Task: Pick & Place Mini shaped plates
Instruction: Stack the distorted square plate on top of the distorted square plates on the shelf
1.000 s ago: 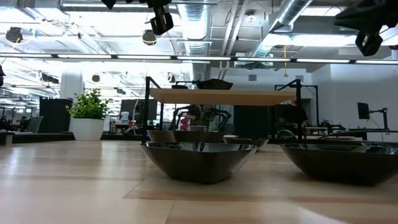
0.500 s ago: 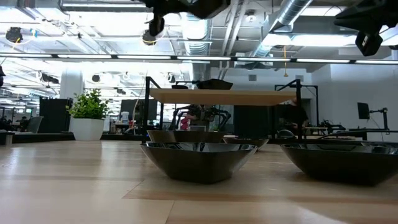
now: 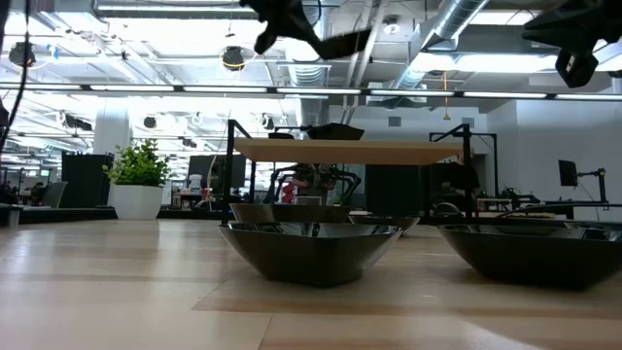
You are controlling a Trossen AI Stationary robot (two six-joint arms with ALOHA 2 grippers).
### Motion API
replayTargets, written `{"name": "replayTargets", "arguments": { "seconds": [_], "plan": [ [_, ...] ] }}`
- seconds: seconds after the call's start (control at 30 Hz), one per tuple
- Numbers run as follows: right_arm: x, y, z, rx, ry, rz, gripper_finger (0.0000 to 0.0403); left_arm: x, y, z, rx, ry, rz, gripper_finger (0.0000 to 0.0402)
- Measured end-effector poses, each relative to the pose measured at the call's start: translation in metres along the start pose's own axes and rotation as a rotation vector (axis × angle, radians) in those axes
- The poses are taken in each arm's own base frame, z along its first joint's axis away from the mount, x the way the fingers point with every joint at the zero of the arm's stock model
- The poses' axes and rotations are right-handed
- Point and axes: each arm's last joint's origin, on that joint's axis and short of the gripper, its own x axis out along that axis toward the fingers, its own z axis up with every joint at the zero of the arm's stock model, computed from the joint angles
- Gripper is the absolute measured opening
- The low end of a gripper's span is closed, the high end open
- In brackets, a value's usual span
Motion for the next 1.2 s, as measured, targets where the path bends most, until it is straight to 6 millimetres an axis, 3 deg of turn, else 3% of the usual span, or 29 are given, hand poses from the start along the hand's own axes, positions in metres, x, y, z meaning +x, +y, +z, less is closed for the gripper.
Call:
{"name": "replayTargets", "arguments": {
  "seconds": [0.23,0.6,0.83,1.2],
  "plan": [
    [0.0,0.0,0.0,0.0,0.001,0.0,0.0048,0.026,0.047,0.015,-0.026,0.03,0.037,0.0002],
    [0.0,0.0,0.0,0.0,0.001,0.0,0.0048,0.071,0.101,0.008,-0.055,0.12,0.016,0.0002],
    [0.0,0.0,0.0,0.0,0.001,0.0,0.0048,0.081,0.114,0.003,-0.076,0.169,0.013,0.0002],
    [0.0,0.0,0.0,0.001,0.001,0.0,0.0048,0.087,0.116,-0.003,-0.089,0.218,0.01,0.0002]
  ]
}}
